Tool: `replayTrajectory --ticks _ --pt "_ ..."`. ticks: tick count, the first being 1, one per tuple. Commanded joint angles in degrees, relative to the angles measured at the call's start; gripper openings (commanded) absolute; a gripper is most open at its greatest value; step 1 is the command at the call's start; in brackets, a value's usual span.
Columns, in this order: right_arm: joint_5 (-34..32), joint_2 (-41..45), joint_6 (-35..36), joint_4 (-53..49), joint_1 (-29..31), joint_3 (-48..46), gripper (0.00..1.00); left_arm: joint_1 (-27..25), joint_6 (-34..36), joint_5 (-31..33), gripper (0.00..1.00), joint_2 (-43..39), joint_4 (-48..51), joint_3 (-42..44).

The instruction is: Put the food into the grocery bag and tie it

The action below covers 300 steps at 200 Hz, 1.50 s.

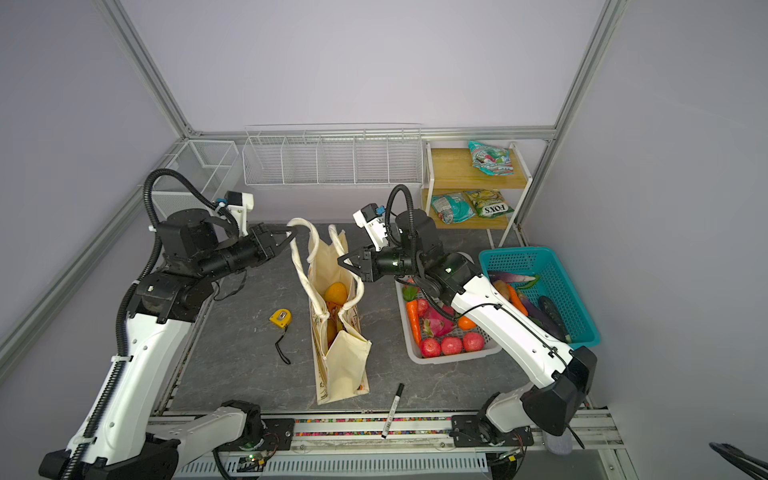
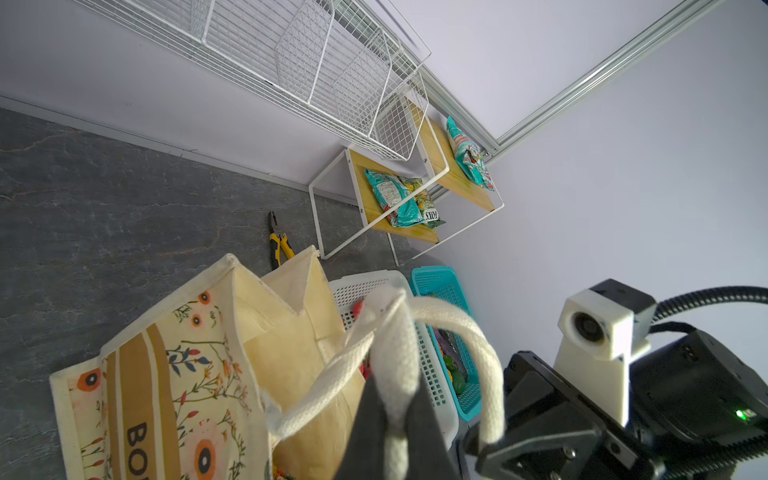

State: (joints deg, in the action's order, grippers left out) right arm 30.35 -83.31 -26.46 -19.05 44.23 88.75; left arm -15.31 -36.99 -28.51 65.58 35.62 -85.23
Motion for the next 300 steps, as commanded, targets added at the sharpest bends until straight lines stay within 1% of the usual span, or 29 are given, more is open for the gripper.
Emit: replayTrajectory --ticks 1,50,94,147,182,220,253,289,300 --pt "3.6 -0.8 4.0 -0.9 1.9 1.7 0.07 -0.2 -1.6 1.5 0.00 0.0 -5.1 -2.8" --pt "5.2 -3.9 6.3 -3.7 3.8 4.7 0.07 -0.5 -1.9 -0.3 0.00 0.9 -6.1 -3.8" --pt "6.6 -8.1 6.6 -4.8 4.6 7.1 0.07 -1.7 -0.8 -1.7 0.00 0.9 -5.6 -4.1" --pt "4.5 -11.5 7.0 -4.2 3.9 9.5 0.07 -2.9 0.5 -3.4 0.00 -1.2 -3.7 -2.6" --pt "4.0 -14.1 5.9 -1.8 2.9 12.9 0.07 -3.5 0.9 -5.0 0.00 -2.7 -2.4 -1.2" --pt "4.8 -16.5 4.0 1.0 2.5 16.1 0.07 -5.7 2.1 -4.8 0.00 -2.8 -0.9 0.3" --pt "5.5 -17.3 1.9 4.5 2.5 16.4 0.07 -8.0 2.5 -4.1 0.00 -2.3 -1.2 1.9" --pt "6.4 -16.5 0.0 8.1 2.5 14.3 0.07 -8.3 2.4 -3.5 0.00 -2.9 -1.4 3.0" --pt "6.9 -16.2 -1.0 9.8 2.3 13.3 0.07 -8.3 2.5 -3.2 0.08 -3.3 -1.3 3.1"
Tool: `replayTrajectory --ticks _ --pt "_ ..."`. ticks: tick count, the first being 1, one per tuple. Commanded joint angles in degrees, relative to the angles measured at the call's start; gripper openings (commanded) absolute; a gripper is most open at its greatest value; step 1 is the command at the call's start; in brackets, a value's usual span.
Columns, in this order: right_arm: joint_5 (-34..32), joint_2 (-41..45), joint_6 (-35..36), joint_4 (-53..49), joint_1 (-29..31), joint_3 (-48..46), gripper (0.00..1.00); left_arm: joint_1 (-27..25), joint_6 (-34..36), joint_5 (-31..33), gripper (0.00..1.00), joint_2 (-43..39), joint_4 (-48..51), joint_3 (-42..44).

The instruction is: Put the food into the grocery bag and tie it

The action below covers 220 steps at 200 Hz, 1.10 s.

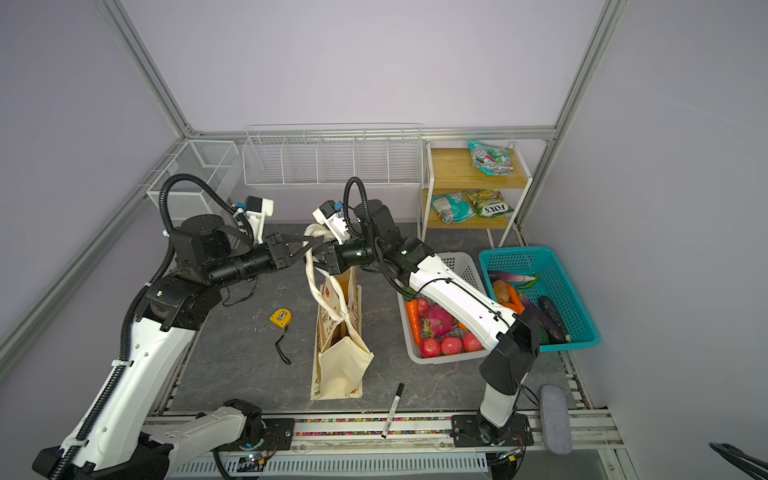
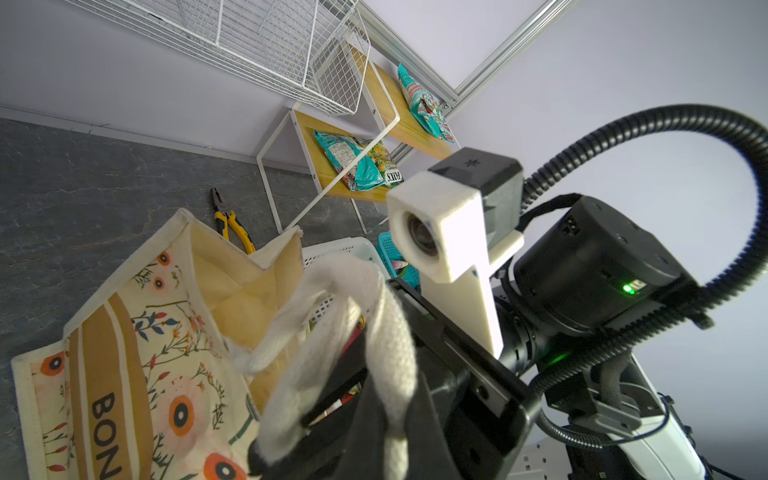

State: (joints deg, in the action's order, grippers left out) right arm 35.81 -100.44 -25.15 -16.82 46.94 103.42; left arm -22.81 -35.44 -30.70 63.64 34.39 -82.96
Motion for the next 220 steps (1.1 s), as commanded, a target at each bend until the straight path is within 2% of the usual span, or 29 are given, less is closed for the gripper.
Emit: replayTrajectory --ticks 1,20,56,71,88,108,131,187,220 --pt "1.5 0.9 -2.4 7.7 -0.4 -1.5 0.07 -0.8 1.0 -1.0 0.09 -1.4 0.0 0.8" --pt "2.1 1.3 -3.8 9.8 -0.6 -2.6 0.07 -0.8 1.4 -0.4 0.23 -1.9 0.6 0.8" --pt "3.7 1.1 -6.9 14.1 -0.8 -4.3 0.07 -0.8 3.0 1.1 0.56 -2.6 2.5 -0.1" --pt "4.3 0.7 -8.2 15.6 -0.8 -4.8 0.07 -0.8 3.5 1.8 0.63 -2.8 3.0 -0.6" --pt "4.7 0.6 -9.2 17.1 -0.7 -5.7 0.07 -0.8 3.9 2.2 0.65 -2.7 3.6 -1.1" --pt "5.0 0.8 -9.2 17.1 -0.6 -6.7 0.07 -0.8 4.0 2.6 0.55 -2.6 3.9 -2.1" --pt "5.2 2.2 -7.6 15.5 -0.4 -8.1 0.07 -0.8 4.9 5.3 0.49 -2.6 6.3 -4.1" --pt "5.2 8.0 -0.6 8.5 -0.2 -11.9 0.07 -0.8 8.7 21.7 0.18 -2.7 18.6 -10.1" --pt "5.9 8.7 2.3 7.8 0.7 -13.1 0.07 -0.8 8.2 19.5 0.00 0.5 17.6 -12.6"
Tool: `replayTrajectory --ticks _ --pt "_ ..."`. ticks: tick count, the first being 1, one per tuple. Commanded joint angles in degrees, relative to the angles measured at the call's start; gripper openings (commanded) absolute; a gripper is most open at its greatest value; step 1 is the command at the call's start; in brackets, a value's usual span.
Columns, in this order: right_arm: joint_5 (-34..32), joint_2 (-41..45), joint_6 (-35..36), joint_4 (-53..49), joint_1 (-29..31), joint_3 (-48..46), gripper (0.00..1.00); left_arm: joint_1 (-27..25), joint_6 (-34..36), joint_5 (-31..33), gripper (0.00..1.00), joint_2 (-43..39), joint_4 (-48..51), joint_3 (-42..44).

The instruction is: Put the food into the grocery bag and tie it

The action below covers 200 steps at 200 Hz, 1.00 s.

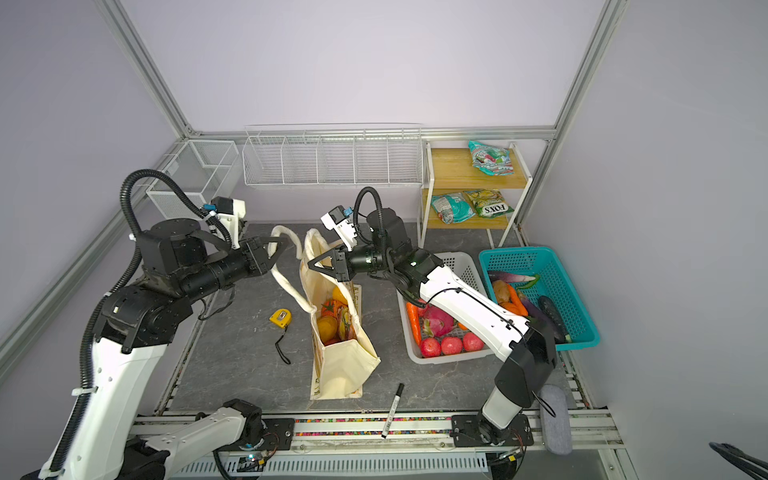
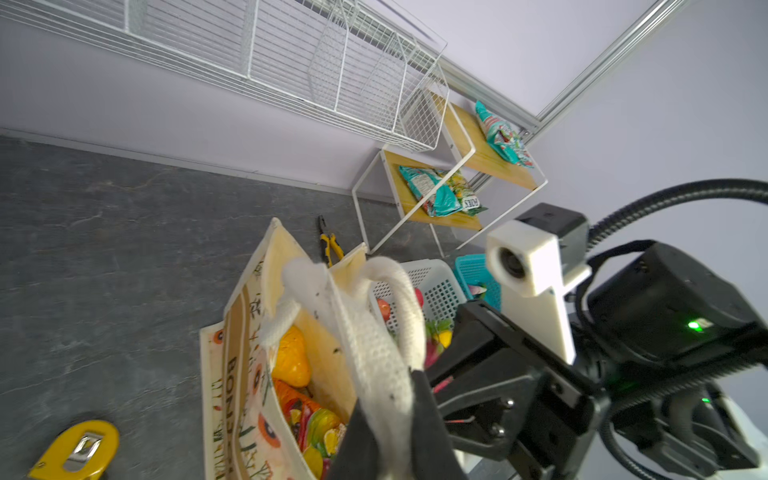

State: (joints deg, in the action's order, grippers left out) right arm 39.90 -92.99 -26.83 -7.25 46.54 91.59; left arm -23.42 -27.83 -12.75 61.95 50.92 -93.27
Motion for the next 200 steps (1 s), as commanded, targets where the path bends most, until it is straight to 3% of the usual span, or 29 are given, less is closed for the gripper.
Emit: replayTrajectory --ticks 1,81,132,200 --pt "1.9 1.3 4.0 -1.7 1.1 -1.2 0.07 -0.2 0.6 1.5 0.00 2.2 0.9 -2.4" --pt "4.1 -4.7 1.1 6.3 2.9 0.8 0.07 -1.2 -0.8 -6.1 0.00 7.1 -3.3 -5.8" --pt "4.0 -8.2 -5.0 19.0 3.0 0.1 0.07 -4.0 -3.0 -7.7 0.00 5.8 -7.0 0.5" --pt "-2.7 -12.3 -13.8 39.6 1.8 -2.1 0.07 -5.9 -6.3 -10.0 0.00 0.1 -10.3 11.8"
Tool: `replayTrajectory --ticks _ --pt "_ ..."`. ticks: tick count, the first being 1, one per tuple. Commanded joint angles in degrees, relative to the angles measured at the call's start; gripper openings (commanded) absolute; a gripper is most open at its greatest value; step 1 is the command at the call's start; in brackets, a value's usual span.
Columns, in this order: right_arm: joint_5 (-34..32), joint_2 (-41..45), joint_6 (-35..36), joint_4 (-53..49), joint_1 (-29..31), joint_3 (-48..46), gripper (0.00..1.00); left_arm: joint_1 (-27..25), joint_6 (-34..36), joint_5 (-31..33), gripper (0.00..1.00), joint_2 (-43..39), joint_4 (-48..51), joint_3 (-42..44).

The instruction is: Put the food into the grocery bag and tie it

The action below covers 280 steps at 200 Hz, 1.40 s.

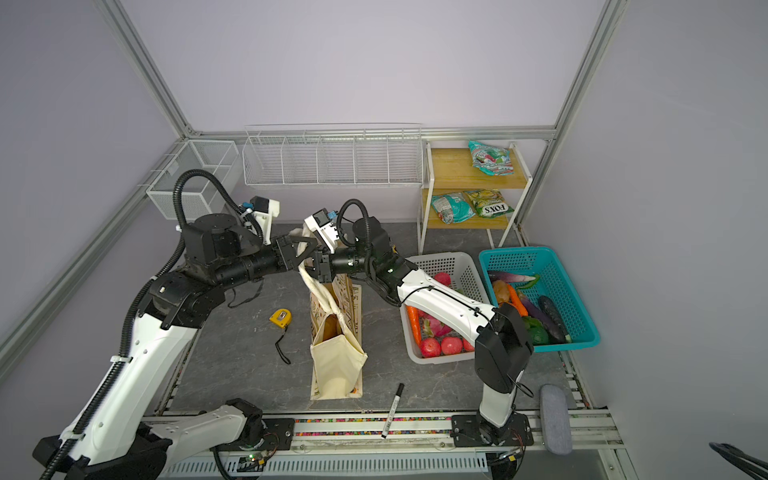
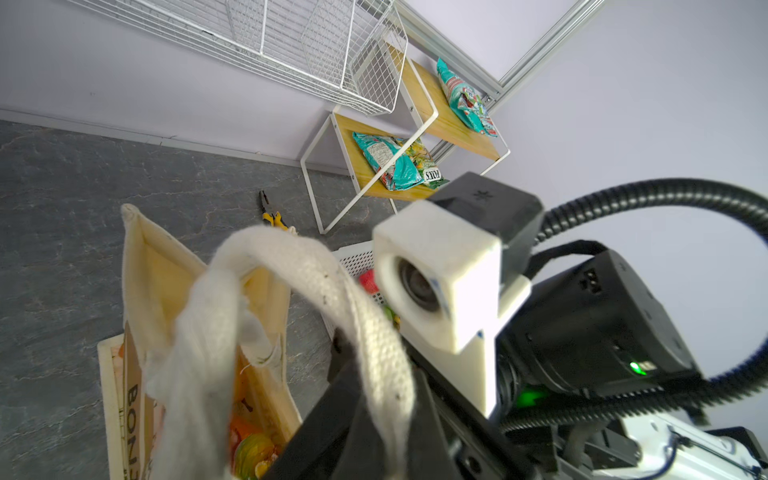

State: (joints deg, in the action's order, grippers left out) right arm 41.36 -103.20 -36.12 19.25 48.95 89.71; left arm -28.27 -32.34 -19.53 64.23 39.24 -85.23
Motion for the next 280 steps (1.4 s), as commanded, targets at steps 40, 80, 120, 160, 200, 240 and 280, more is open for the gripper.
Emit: replayTrajectory --ticks 40,80,120,160,200,240,280 --pt "-7.1 -3.8 -4.8 18.0 -1.5 -0.2 0.07 -1.1 -2.6 -3.9 0.00 -5.7 1.8 7.6" --pt "-8.5 -4.5 -5.4 20.9 -2.3 0.1 0.07 -1.1 -2.5 -3.8 0.00 -7.2 3.1 9.2" --pt "-9.4 -2.7 -4.1 21.0 -3.0 -1.4 0.07 -1.2 -0.8 0.5 0.24 -8.1 7.9 8.7" --pt "-9.2 -2.1 -3.4 21.1 -3.0 -2.7 0.07 -0.9 0.9 1.8 0.63 -9.7 8.8 8.5" --pt "-8.9 -1.8 -3.1 21.1 -3.1 -3.0 0.07 -0.9 2.9 3.3 0.76 -11.5 9.7 7.2" --pt "-8.3 -0.5 -1.1 18.3 -3.1 -3.4 0.07 -0.2 2.8 8.4 0.78 -14.5 8.4 4.4" --pt "-7.0 2.6 2.8 11.5 -3.0 -4.2 0.07 5.0 1.5 2.1 0.72 -7.9 7.7 -0.8"
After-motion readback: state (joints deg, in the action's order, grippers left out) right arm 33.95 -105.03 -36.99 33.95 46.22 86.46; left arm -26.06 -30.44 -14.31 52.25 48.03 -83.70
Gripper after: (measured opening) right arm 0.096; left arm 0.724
